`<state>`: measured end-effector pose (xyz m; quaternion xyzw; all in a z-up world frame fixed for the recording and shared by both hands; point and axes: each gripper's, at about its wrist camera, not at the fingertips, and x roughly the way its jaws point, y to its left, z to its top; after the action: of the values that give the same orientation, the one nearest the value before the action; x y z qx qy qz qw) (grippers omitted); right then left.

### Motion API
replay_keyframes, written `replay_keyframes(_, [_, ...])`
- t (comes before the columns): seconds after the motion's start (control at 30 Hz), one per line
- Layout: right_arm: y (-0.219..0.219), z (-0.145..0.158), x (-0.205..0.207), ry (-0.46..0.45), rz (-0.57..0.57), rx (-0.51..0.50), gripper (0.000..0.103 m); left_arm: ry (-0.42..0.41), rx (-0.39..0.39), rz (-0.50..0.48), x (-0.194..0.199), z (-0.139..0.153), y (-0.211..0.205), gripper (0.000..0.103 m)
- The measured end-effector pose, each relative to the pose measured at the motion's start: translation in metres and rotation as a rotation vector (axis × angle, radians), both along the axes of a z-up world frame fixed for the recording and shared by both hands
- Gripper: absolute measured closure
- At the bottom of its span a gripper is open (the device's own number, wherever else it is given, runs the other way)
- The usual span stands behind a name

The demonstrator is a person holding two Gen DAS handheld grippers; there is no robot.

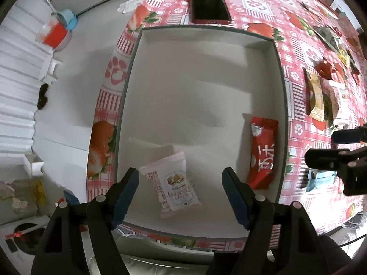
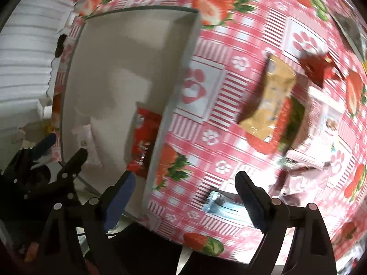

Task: Organize snacks
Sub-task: 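Lift both open tools away from the white tray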

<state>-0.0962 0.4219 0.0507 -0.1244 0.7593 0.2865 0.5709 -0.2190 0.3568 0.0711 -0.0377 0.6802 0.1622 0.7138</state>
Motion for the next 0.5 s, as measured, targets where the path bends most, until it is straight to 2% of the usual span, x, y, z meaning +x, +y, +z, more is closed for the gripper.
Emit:
replay_keyframes(0.13, [-0.014, -0.001, 0.005, -0.001, -0.035, -0.006, 0.013, -0.002, 0.011, -0.018, 0.007, 0.001, -0.006, 0.025])
replay_keyframes(0.17, [-0.016, -0.001, 0.006, 0.000, -0.045, -0.008, 0.000, -0.002, 0.014, -0.023, 0.007, 0.001, -0.009, 0.025])
replay_keyframes(0.5, [-0.047, -0.006, 0.008, 0.000, -0.115, 0.005, 0.000, 0.001, 0.048, -0.070, 0.010, 0.004, -0.025, 0.025])
